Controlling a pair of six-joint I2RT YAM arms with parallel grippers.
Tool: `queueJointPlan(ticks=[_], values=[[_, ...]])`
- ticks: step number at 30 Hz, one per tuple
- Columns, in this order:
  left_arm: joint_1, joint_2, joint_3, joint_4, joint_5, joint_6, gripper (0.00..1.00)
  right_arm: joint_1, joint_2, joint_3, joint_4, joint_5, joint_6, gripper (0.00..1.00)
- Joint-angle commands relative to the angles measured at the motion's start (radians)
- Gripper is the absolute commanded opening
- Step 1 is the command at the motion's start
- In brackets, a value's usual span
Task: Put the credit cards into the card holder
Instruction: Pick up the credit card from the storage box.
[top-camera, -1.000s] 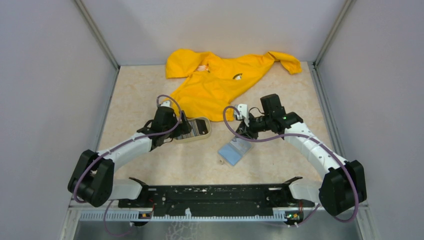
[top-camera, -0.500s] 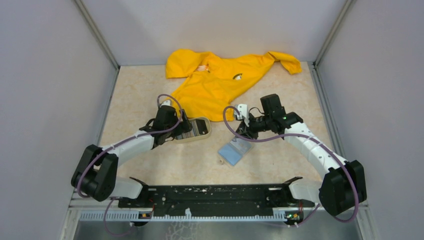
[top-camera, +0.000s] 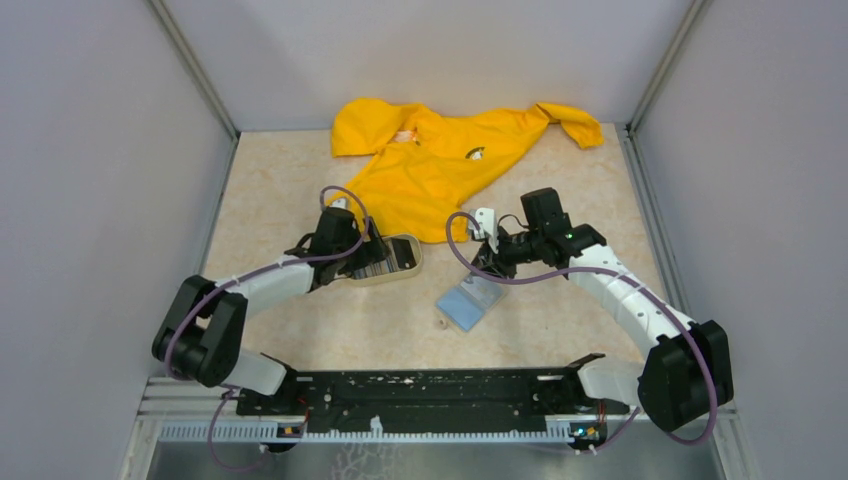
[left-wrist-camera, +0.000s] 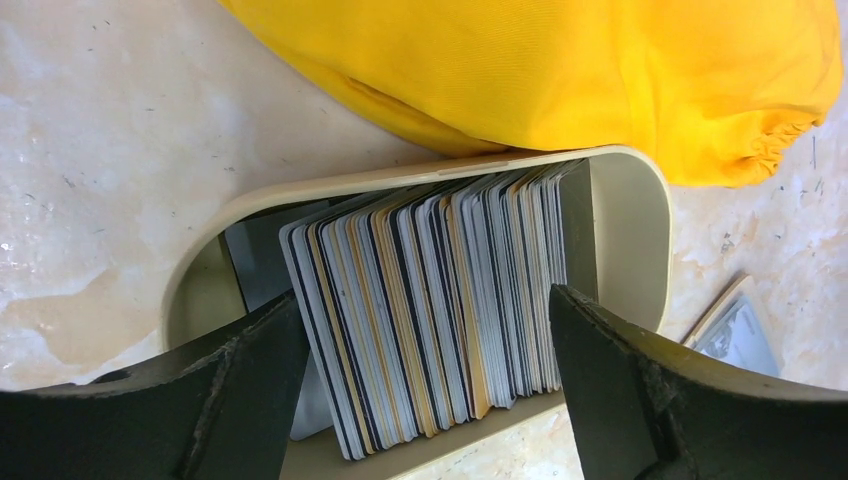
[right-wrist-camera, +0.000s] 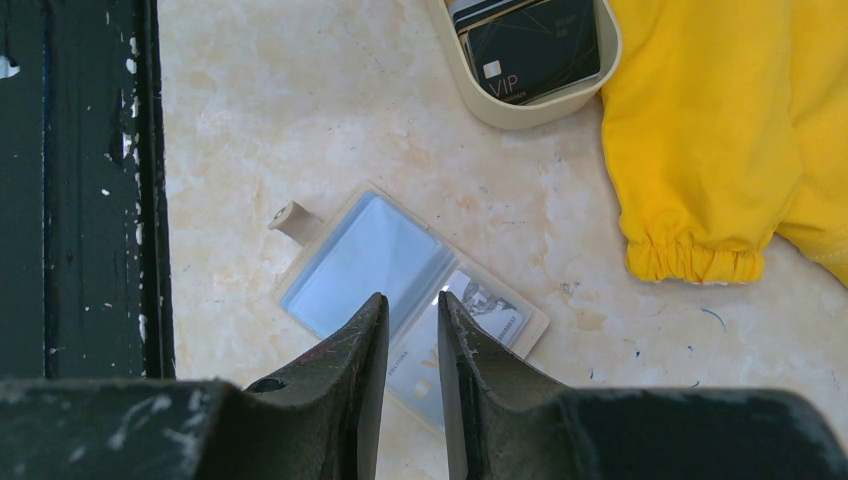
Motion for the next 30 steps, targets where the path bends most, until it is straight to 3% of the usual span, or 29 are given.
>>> queueJointPlan(ticks=[1, 30], values=[[0.009, 0.006, -0.002, 0.032, 0.059, -0.029, 0.91, -0.008, 0.0, -0.001, 0.016, -0.024, -0.008, 0.25], [0.095, -0.168, -0.156, 0.155, 0.251, -0.131, 0.79, -0.008, -0.006, 0.0, 0.006, -0.038, -0.019, 0.26]])
